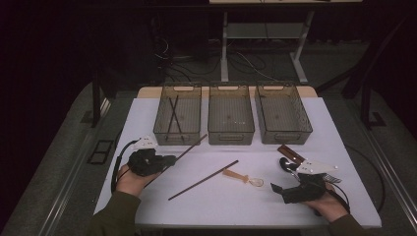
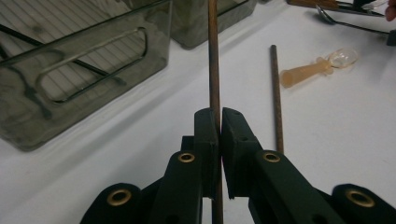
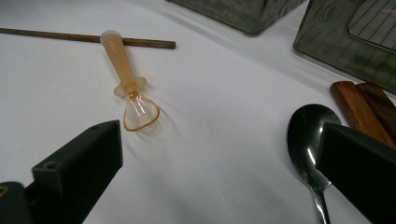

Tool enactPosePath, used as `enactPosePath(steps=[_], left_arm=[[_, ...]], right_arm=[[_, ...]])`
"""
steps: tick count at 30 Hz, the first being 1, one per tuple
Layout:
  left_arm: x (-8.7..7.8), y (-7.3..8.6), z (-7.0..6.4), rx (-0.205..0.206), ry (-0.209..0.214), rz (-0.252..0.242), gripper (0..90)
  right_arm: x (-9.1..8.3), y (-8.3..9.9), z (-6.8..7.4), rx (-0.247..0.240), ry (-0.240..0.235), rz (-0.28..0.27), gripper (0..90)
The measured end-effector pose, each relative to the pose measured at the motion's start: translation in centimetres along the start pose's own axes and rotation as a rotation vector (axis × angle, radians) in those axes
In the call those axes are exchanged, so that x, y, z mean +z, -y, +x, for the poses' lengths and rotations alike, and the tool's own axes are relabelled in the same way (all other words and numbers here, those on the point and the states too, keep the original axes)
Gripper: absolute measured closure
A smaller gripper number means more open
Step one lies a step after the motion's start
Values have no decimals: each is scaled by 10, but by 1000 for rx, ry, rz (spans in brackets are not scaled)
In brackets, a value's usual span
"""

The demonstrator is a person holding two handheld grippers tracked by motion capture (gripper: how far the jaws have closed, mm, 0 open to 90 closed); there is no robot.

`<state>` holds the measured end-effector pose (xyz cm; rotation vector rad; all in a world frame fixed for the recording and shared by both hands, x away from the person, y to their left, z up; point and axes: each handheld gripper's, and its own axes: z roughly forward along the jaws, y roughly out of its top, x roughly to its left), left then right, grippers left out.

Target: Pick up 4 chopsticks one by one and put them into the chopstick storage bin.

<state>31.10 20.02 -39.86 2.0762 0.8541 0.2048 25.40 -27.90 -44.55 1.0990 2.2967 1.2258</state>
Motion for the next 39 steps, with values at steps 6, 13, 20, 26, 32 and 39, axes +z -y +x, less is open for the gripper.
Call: enactPosePath(steps=[6, 13, 20, 26, 32, 39], left_arm=[[-2, -3, 5, -12, -27, -13, 854], [-3, -11, 12, -33, -47, -29, 854], [1, -18, 18, -43, -63, -39, 854], [4, -27, 22, -58, -62, -62, 854], [10, -37, 27, -52, -68, -67, 854], [11, -49, 32, -58, -75, -91, 854]], right_arm=[[0, 0, 0, 0, 0, 0, 5], [0, 0, 0, 7, -2, -1, 5], [0, 0, -1, 11, 1, -1, 4], [0, 0, -1, 12, -1, -2, 5], [0, 0, -1, 15, 1, -2, 5], [-1, 0, -2, 22, 3, -6, 5]])
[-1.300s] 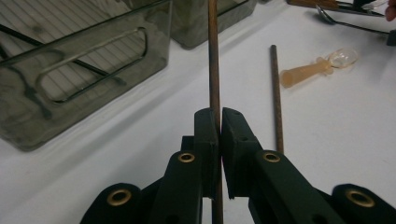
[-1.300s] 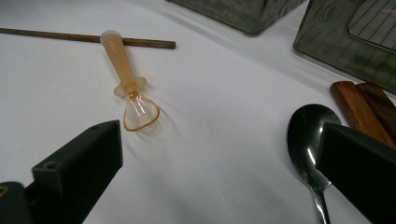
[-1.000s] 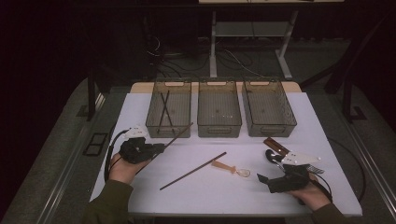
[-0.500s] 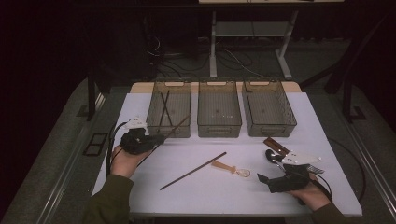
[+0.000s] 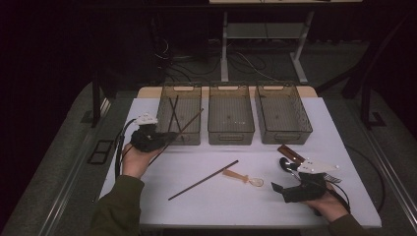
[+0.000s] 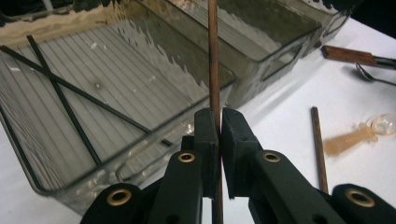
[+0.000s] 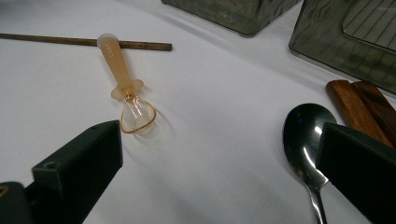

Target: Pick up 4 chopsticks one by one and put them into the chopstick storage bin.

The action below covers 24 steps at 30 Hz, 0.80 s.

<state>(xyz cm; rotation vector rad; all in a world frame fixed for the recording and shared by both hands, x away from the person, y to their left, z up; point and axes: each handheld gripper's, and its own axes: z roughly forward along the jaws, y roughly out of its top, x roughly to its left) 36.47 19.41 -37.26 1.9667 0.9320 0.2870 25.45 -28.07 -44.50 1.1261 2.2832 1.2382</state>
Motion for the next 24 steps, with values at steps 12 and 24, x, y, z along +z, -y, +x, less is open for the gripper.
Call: enactPosePath(steps=[12, 24], left_arm=[[9, -33, 8, 7, -31, -6, 854], [31, -64, 24, 3, -83, -10, 854]], right_arm=[[-1, 0, 0, 4, 4, -11, 5], [-3, -1, 1, 4, 3, -21, 4]])
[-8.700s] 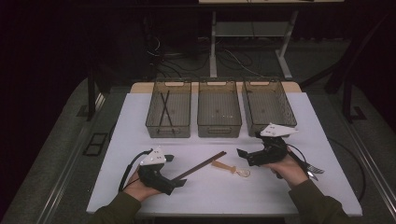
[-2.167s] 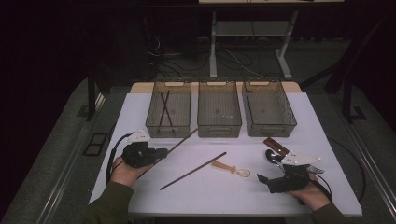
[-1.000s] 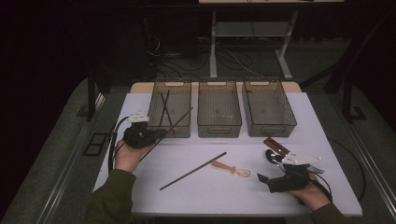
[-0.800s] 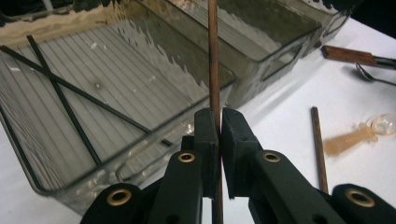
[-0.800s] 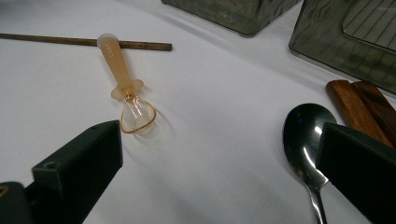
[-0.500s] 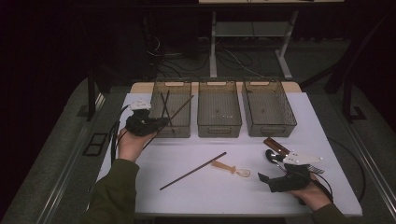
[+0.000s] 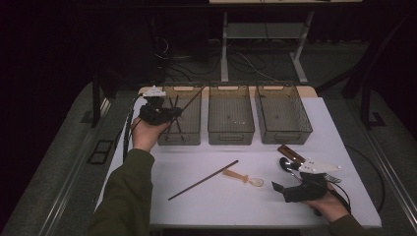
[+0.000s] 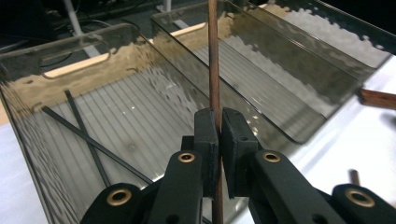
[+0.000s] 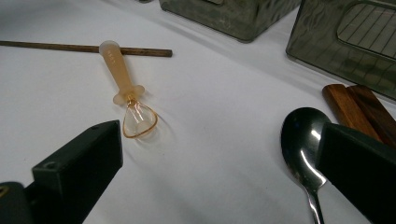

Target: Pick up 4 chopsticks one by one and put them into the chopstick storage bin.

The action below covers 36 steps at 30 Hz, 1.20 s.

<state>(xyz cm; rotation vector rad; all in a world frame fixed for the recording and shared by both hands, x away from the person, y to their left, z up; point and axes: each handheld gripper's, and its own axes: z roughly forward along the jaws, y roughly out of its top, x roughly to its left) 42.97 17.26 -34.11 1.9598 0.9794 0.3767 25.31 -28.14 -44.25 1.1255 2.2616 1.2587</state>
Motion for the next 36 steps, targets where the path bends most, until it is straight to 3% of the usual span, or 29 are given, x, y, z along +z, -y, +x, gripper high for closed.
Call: enactPosePath(steps=[10, 18, 26, 33, 36], left_arm=[[27, -4, 25, -42, -55, -1, 854], [44, -5, 41, -82, -94, 27, 853], [51, 0, 51, -138, -127, 61, 853], [58, 3, 50, -136, -141, 96, 853], [61, 4, 48, -129, -177, 110, 830]], right_arm=[[-1, 0, 1, 3, -6, -5, 5], [-1, 0, 0, 2, -13, -7, 5], [-1, 0, 1, 4, -15, -10, 4], [-1, 0, 1, 4, -16, -10, 4], [-1, 0, 1, 2, -17, -10, 5]])
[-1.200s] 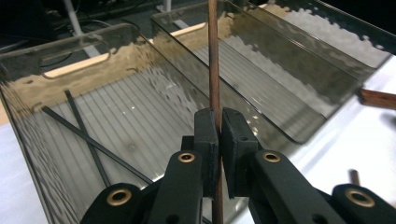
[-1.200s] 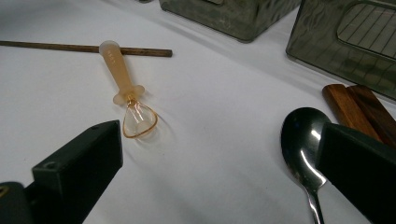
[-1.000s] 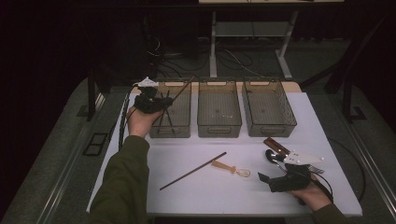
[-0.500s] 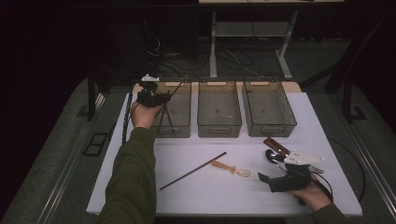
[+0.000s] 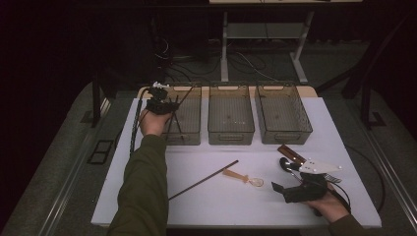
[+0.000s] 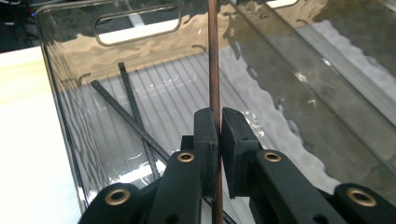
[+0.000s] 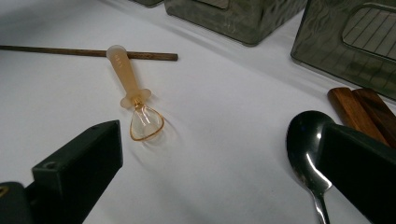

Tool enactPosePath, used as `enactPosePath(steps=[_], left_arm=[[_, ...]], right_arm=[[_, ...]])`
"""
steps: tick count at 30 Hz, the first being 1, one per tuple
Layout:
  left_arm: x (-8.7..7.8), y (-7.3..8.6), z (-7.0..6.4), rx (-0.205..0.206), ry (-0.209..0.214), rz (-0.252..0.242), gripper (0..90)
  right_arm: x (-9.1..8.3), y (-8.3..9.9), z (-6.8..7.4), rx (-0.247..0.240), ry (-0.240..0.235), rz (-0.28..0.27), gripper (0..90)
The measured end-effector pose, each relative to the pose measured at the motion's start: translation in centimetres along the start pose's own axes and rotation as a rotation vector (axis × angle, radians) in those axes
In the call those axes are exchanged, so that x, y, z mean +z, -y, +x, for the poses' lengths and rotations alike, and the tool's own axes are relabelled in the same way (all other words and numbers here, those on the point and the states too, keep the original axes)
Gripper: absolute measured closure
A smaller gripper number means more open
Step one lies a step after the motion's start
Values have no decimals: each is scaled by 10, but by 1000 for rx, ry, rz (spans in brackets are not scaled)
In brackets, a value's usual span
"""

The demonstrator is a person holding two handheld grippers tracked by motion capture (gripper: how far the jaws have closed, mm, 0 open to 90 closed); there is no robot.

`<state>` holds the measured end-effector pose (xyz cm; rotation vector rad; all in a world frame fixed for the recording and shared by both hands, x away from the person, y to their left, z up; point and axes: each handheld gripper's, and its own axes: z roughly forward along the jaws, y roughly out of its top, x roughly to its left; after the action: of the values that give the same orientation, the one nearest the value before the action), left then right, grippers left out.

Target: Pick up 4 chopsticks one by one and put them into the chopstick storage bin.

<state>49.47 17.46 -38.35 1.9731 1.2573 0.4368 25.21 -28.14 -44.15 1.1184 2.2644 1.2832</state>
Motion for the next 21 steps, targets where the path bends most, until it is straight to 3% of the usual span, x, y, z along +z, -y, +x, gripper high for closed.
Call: enactPosePath(steps=[4, 10, 21], left_arm=[[-1, -1, -1, 10, -3, -8, 698], [-5, -2, -6, 37, 37, -15, 571], [-37, -6, -31, 128, 132, -29, 420]], right_arm=[[0, 0, 0, 1, 0, -1, 5], [0, 0, 0, 0, 1, 1, 4], [1, 0, 0, -4, 7, 2, 4]])
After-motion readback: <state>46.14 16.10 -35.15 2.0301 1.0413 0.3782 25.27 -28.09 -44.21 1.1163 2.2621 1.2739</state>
